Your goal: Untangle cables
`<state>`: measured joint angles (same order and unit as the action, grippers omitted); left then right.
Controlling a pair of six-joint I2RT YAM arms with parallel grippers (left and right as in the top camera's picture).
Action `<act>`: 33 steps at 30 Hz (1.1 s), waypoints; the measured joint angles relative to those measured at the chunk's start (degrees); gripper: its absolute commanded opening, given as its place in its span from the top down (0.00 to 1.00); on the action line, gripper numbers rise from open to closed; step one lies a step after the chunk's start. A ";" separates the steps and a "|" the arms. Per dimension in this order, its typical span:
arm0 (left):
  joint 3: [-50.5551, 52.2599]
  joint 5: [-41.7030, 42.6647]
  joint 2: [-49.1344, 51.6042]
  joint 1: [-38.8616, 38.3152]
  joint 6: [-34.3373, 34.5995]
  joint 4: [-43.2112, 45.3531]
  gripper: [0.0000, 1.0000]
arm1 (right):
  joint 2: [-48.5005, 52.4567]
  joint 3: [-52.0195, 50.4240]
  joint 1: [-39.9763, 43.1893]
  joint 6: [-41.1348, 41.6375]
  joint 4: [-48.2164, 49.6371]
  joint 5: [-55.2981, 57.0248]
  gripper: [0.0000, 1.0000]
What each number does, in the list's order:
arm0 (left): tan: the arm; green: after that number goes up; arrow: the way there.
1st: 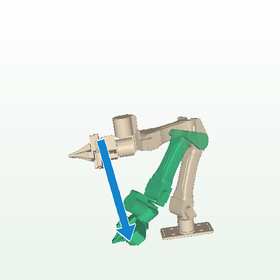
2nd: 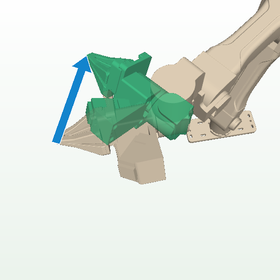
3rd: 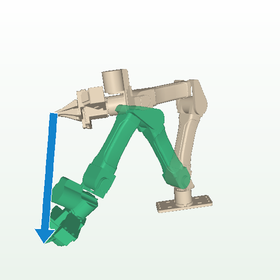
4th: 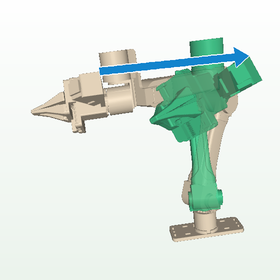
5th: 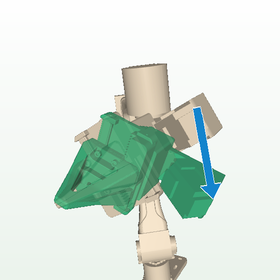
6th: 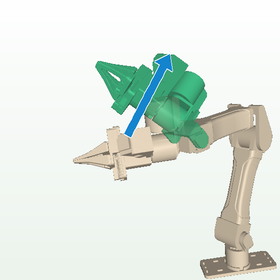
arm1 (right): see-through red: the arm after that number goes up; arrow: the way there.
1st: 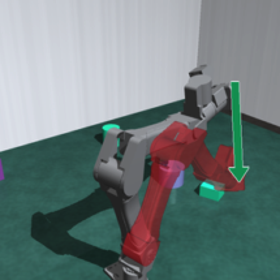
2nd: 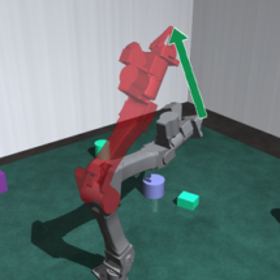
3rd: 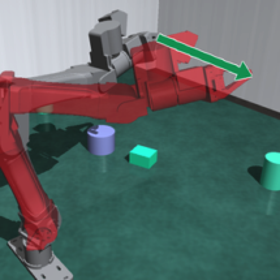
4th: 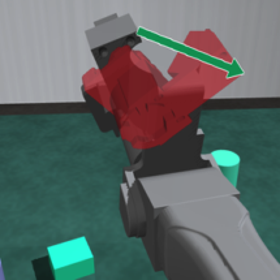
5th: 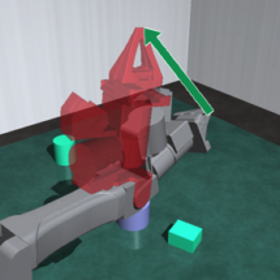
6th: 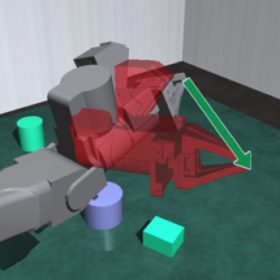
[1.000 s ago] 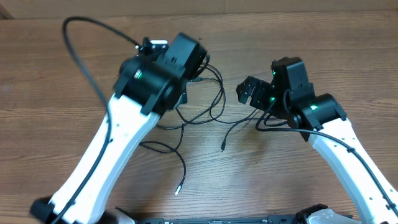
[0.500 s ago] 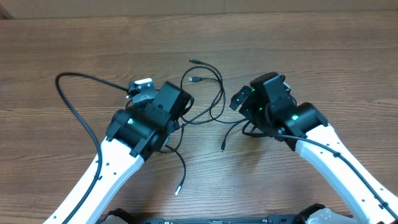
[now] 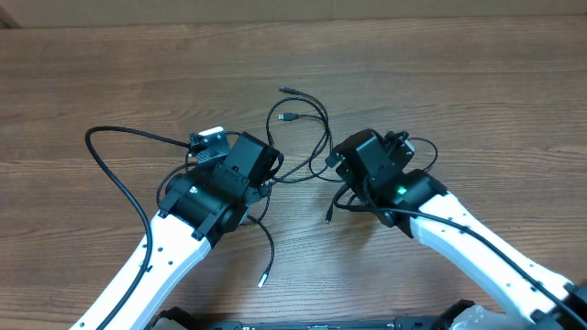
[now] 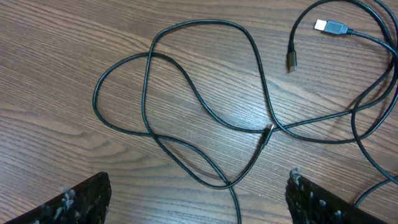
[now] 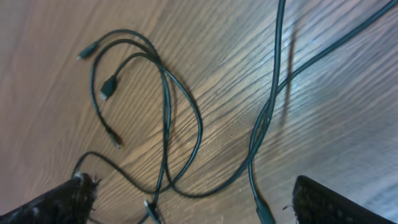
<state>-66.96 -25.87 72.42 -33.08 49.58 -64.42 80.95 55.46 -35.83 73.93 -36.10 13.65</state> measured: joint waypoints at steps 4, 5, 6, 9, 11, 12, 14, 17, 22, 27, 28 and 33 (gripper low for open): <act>0.00 0.63 0.00 0.00 0.00 0.26 0.10 | 2.75 -0.76 0.00 0.66 4.13 0.17 0.05; 0.00 0.81 0.00 0.00 -0.02 0.52 0.10 | 3.37 -0.76 0.02 0.83 5.53 0.11 0.05; 0.00 0.92 0.00 0.00 -0.02 0.63 0.09 | 3.61 -0.76 0.00 0.87 5.90 0.09 0.05; 0.00 1.25 0.00 0.00 -0.04 1.07 0.09 | 5.16 -0.76 0.02 0.98 7.21 -0.39 0.05; 0.00 1.33 0.00 0.00 -0.04 1.40 0.09 | 6.49 -0.76 0.00 1.40 7.67 -1.22 0.05; 0.00 1.49 0.00 0.00 -0.04 1.55 0.09 | 6.93 -0.76 0.00 1.77 7.67 -1.60 0.05; 0.00 1.66 0.00 0.00 -0.04 1.73 0.09 | 7.85 -0.76 0.00 2.75 7.63 -2.43 0.05; 0.00 1.70 0.00 0.00 -0.04 1.86 0.08 | 9.07 -0.76 -0.22 4.24 9.14 -3.39 0.07; 0.00 1.70 0.00 0.00 -0.04 1.90 0.08 | 9.14 -0.79 -0.26 5.14 11.87 -4.31 0.13; 0.00 1.70 0.00 0.00 -0.04 2.16 0.09 | 9.25 -0.79 -0.26 5.57 11.98 -4.44 0.32; 0.00 1.70 0.00 0.00 -0.04 2.29 0.08 | 9.38 -0.79 -0.26 5.68 12.02 -4.52 0.32; 0.00 1.73 0.00 0.00 -0.04 2.38 0.08 | 11.65 -0.79 -0.26 5.92 13.92 -4.70 0.96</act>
<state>-66.96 -24.14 72.42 -33.08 49.54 -62.04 92.60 54.68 -36.10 79.85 -22.17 8.95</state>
